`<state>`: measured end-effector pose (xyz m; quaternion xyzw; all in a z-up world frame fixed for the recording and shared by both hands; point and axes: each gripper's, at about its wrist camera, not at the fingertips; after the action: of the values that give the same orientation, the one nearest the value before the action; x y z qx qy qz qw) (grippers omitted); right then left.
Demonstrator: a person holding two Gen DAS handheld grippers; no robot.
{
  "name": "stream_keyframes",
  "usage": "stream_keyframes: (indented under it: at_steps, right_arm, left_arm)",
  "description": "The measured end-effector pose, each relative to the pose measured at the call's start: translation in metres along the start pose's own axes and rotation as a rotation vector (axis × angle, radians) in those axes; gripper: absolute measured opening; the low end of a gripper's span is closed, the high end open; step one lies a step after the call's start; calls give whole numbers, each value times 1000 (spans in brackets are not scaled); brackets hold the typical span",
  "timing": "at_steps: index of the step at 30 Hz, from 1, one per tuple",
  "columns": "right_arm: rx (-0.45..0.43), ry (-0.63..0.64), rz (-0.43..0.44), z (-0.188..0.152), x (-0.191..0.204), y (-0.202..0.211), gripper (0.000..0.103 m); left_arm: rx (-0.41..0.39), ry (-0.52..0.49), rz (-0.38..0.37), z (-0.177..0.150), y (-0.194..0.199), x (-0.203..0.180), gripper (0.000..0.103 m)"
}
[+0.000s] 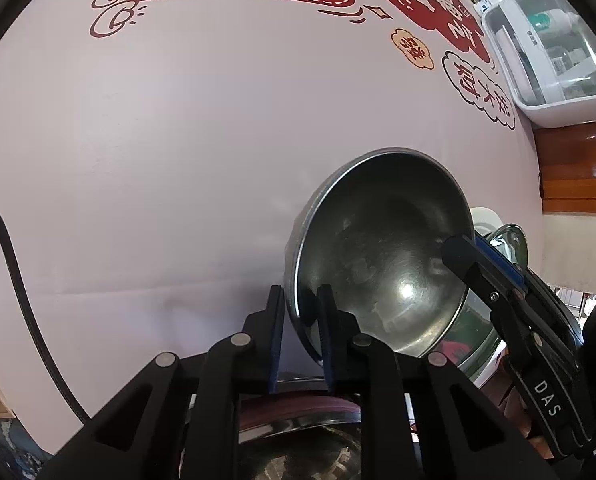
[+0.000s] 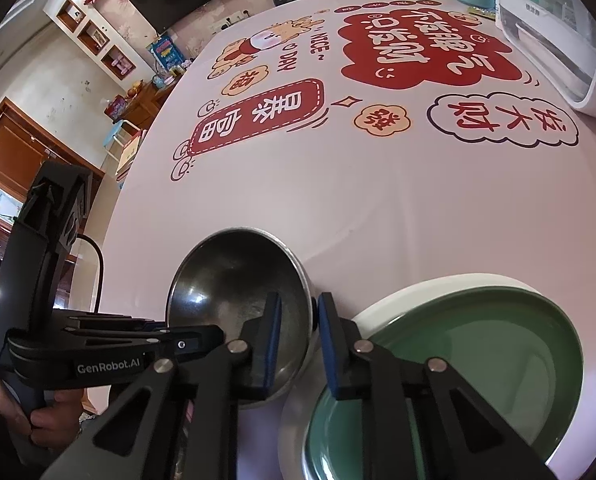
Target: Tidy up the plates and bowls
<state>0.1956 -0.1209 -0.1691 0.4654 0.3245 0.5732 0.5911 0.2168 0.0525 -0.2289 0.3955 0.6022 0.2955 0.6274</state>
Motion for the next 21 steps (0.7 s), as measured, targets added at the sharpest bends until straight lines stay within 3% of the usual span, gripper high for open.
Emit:
stream_keyframes:
  at_steps: [10,21]
  right_arm:
    - [-18,8,-4,-2,-1,4,12]
    - [-95,-12,3,-10,2,30,12]
  left_arm:
    - [-18,-18,16,-6,7,-3,13]
    - [-121,-64,-36,-19,41,-10,13]
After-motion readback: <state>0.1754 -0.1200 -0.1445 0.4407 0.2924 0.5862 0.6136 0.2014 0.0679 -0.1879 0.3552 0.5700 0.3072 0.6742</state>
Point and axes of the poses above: each gripper's, at about its wrist camera, not at the fingertips, and y roughly against the way its jaws point, x to its left, z to its top, and after that the axes turned 12 degrees about -z, right-handed
